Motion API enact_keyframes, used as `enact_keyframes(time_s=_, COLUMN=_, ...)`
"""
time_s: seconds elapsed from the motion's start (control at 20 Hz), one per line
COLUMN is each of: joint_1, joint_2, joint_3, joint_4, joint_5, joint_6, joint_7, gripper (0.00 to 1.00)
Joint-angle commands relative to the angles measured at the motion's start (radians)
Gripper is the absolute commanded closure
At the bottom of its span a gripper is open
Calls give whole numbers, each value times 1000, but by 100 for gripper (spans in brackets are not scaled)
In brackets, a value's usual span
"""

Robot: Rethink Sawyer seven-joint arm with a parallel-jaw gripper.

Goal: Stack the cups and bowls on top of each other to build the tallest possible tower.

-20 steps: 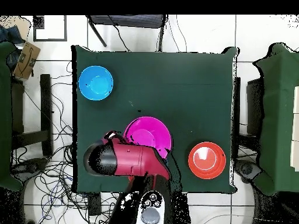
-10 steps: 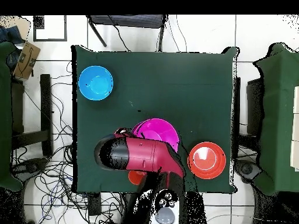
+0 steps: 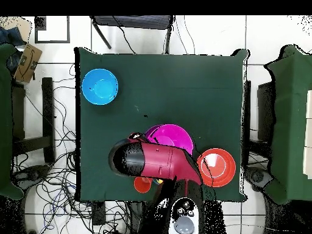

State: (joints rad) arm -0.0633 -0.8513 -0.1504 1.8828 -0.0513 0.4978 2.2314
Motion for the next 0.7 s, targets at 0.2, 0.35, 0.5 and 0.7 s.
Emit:
enact_keyframes(time_s=0.2, joint_1=-27, joint_2=62, joint_3=108, joint_4=14, joint_5=-71, joint_6=26, joint_7=-57, gripper=100)
enact_keyframes(time_s=0.35, joint_1=-39, joint_2=59, joint_3=118, joint_4=17, joint_5=-69, joint_6=29, joint_7=-65, gripper=100)
enact_keyframes(time_s=0.5, joint_1=-29, joint_2=55, joint_3=105, joint_4=20, joint_5=-83, joint_6=13, joint_7=-52, gripper=100)
enact_keyframes(time_s=0.7, joint_1=-18, joint_2=69, joint_3=99, joint_4=11, joint_5=-95, joint_6=-9, joint_7=-41, gripper=100)
